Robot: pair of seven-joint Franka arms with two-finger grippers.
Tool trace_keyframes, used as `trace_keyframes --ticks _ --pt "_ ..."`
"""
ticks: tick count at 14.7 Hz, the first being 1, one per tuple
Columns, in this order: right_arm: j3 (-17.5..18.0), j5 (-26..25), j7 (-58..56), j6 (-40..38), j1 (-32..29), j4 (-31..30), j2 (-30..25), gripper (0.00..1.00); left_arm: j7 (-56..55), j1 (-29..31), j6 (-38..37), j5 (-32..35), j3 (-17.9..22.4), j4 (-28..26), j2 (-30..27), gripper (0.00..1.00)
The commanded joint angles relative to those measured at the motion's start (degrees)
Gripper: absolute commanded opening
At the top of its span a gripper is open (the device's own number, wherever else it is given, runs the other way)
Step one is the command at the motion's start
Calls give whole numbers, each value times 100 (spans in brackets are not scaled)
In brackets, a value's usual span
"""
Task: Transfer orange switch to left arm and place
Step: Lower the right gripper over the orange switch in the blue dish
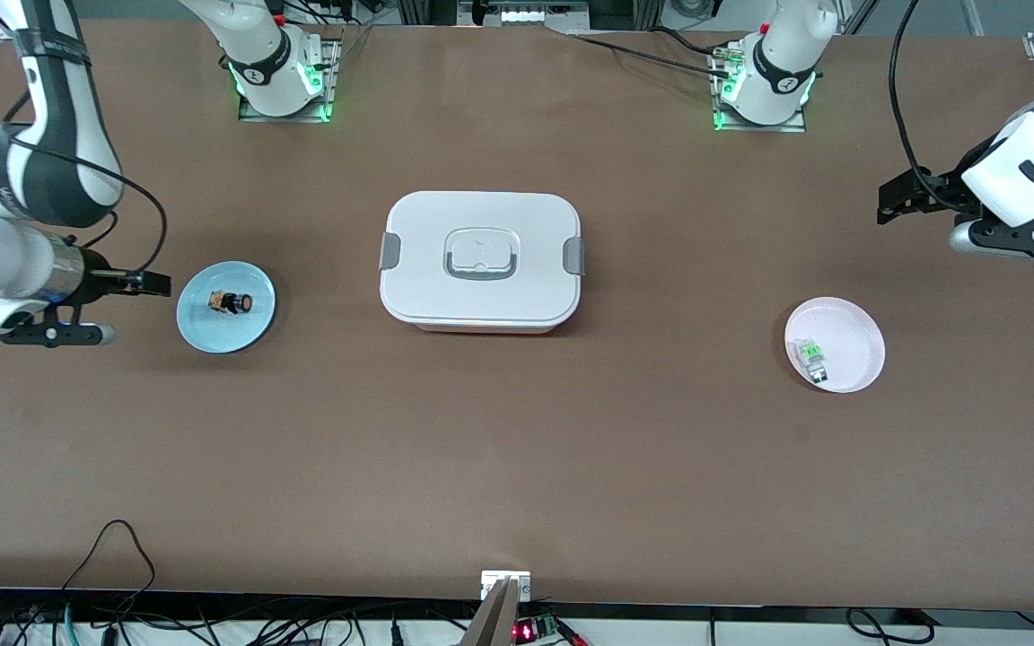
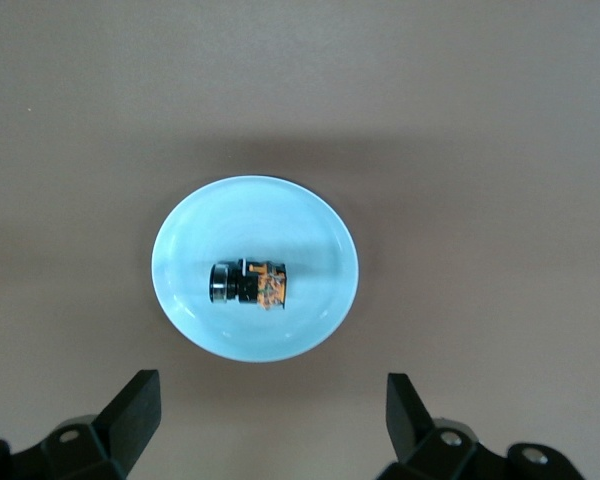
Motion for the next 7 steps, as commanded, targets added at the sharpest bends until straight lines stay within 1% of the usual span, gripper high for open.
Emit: trace_keyframes --ticks 1,4,7 --pt "70 180 57 591 -45 -663 -232 100 -27 -22 -133 5 9 187 78 100" --pt "78 216 48 1188 -45 -1200 -241 100 -53 -22 -133 5 1 301 95 100" --pt "105 198 48 1698 -45 -1604 -223 100 -71 -39 -133 5 1 336 139 100"
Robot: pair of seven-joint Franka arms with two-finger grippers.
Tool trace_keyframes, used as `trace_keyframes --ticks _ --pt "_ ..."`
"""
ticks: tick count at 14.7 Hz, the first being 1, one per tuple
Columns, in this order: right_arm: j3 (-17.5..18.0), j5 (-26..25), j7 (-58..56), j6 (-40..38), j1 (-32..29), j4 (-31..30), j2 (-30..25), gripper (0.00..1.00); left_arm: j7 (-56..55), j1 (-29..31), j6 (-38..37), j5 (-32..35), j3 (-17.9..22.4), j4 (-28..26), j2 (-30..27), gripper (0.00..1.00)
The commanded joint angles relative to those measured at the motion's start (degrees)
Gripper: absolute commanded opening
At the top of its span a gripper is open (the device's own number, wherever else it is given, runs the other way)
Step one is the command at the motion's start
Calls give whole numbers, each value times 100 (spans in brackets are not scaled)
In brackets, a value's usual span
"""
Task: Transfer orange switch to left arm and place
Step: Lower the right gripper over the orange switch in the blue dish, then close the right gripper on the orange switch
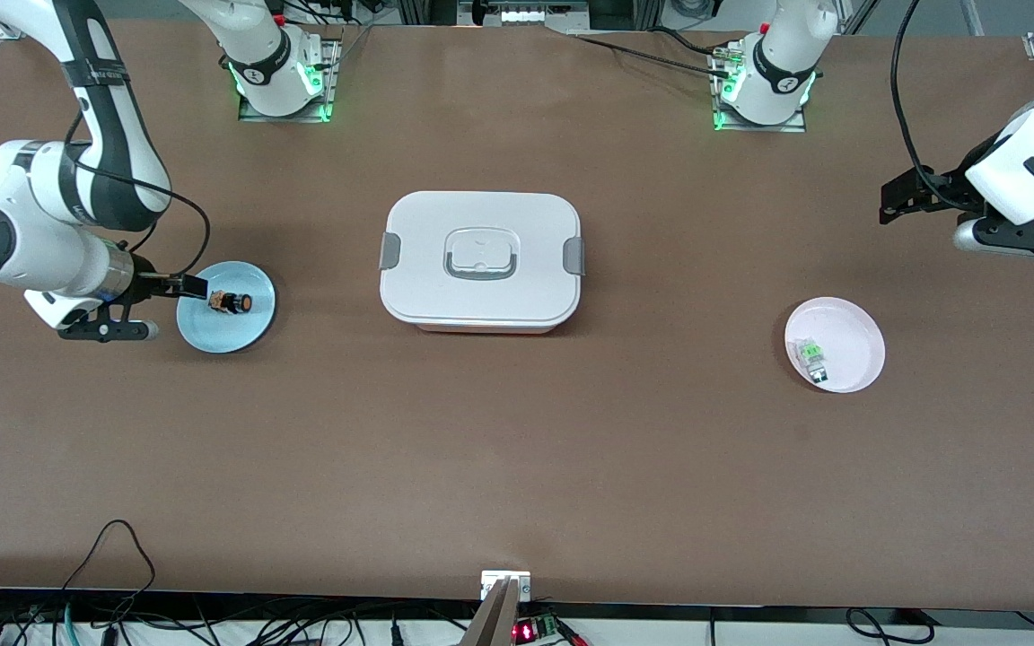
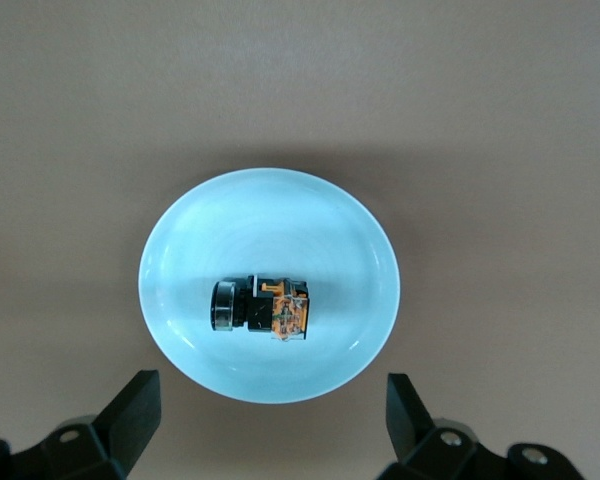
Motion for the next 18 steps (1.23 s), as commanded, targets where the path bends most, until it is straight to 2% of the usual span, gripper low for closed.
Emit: trace_keyframes --ticks 1,3,11,18 --pt "79 57 38 544 -45 -548 -179 100 -70 -54 -133 5 1 258 138 100" --pt "79 48 29 834 -45 -715 -126 100 -70 -72 -133 5 1 258 138 100" --pt "176 48 -33 1521 -27 -743 497 100 -35 -63 -133 14 1 258 138 100" --pt "176 66 -33 1740 -27 -865 735 100 -44 -72 -133 31 1 258 138 100"
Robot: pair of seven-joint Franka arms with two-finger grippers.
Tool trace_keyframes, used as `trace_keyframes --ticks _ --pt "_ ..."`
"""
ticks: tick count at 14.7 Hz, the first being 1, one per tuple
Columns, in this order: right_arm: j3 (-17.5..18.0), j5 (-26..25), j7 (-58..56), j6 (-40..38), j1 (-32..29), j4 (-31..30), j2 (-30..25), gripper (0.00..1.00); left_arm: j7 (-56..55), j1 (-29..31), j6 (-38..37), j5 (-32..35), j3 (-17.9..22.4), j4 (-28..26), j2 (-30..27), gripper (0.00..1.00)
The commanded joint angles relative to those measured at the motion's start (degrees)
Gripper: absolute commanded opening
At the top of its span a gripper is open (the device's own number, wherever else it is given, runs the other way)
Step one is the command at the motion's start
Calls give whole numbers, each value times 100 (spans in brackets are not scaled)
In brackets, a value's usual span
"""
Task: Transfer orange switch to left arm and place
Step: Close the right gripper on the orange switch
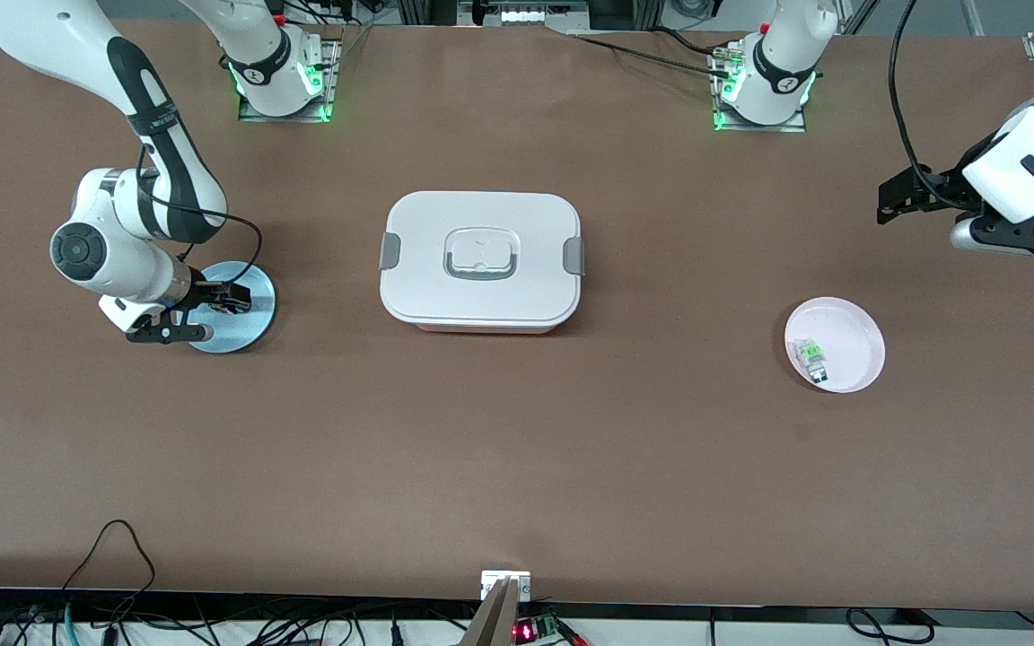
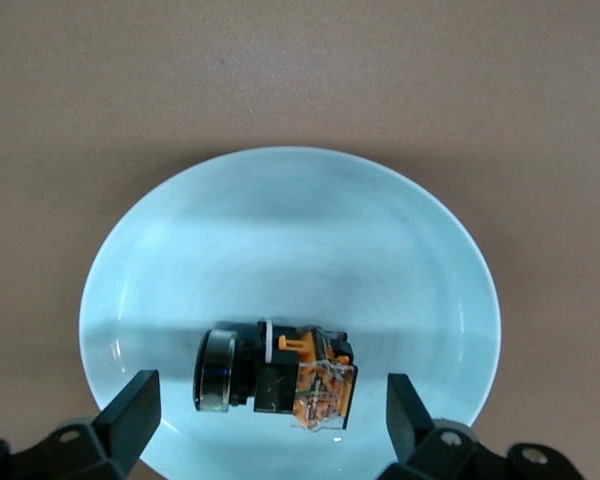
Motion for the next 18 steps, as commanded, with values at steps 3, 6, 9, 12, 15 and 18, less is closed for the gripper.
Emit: trace_keyframes --ticks 3,6,9,12,15,18 --pt "43 65 22 553 -32 -351 62 100 -44 -29 -133 23 3 226 123 100" --pt "43 65 13 554 -41 -378 62 100 -44 -29 -142 23 -6 226 123 100" --pt "43 65 13 519 -41 -387 62 91 -44 -29 -142 14 -6 226 123 100" --pt "43 74 22 510 -58 -369 62 84 -62 -29 -142 23 -23 226 123 100" --pt "43 74 22 519 -58 -369 71 73 -79 -29 -221 23 -163 226 114 100" --pt "43 74 22 519 -58 -369 106 57 -79 -11 -221 32 -199 226 114 100"
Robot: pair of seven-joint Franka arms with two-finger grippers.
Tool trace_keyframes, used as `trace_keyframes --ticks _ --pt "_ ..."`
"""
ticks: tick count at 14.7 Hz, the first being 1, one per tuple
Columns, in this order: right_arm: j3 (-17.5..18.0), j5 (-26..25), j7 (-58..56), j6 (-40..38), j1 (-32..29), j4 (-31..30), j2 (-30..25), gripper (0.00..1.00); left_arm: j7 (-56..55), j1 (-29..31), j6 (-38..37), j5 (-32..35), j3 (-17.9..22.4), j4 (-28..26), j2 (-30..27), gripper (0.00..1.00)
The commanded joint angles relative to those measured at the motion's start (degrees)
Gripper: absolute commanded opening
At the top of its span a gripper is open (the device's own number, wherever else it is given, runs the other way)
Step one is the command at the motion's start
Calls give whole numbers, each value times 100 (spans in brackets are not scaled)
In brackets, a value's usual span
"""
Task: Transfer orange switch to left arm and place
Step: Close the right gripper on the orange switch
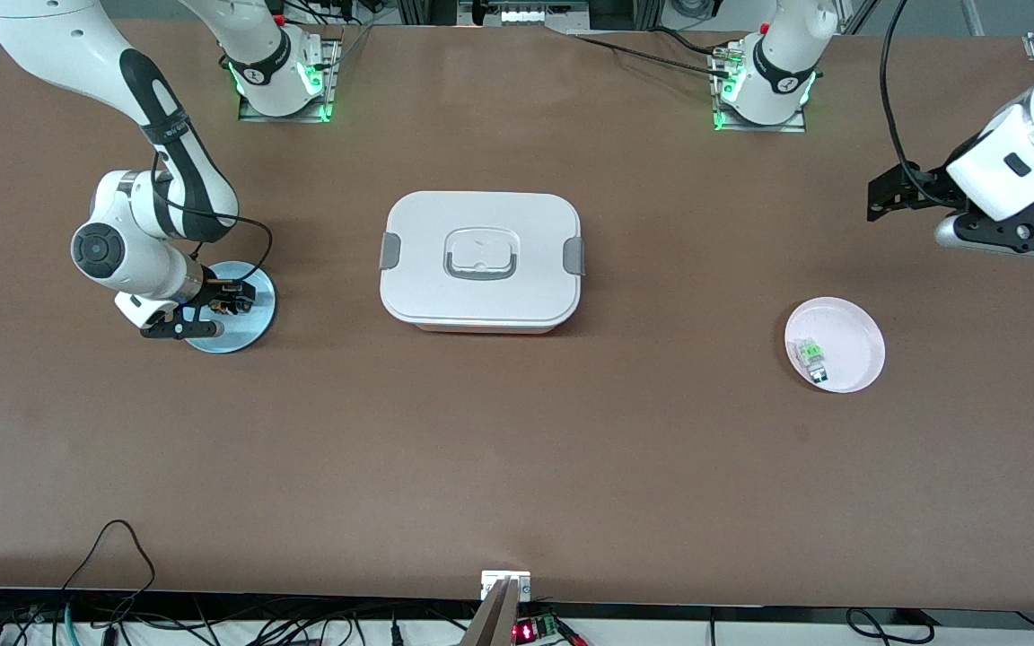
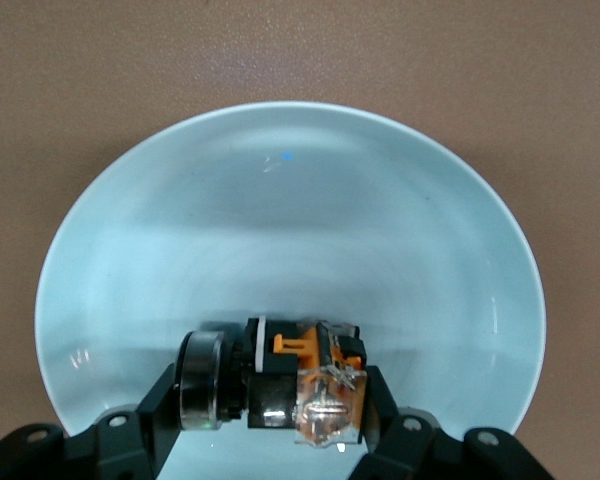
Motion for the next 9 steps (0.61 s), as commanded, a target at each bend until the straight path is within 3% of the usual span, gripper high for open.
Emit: trace_keyframes --ticks 1,3,5,9 --pt "43 69 13 72 -52 -83 -23 52 -73 -1 -164 32 -22 224 104 100" --pt "43 60 -74 63 -52 -66 -23 40 -73 -10 -164 23 -39 224 104 100" --pt "52 43 -101 54 -52 -39 -58 36 -64 -1 -164 23 -22 224 104 100" --pt "113 43 -101 -174 -44 101 -303 36 -73 -1 -173 14 -31 224 104 100"
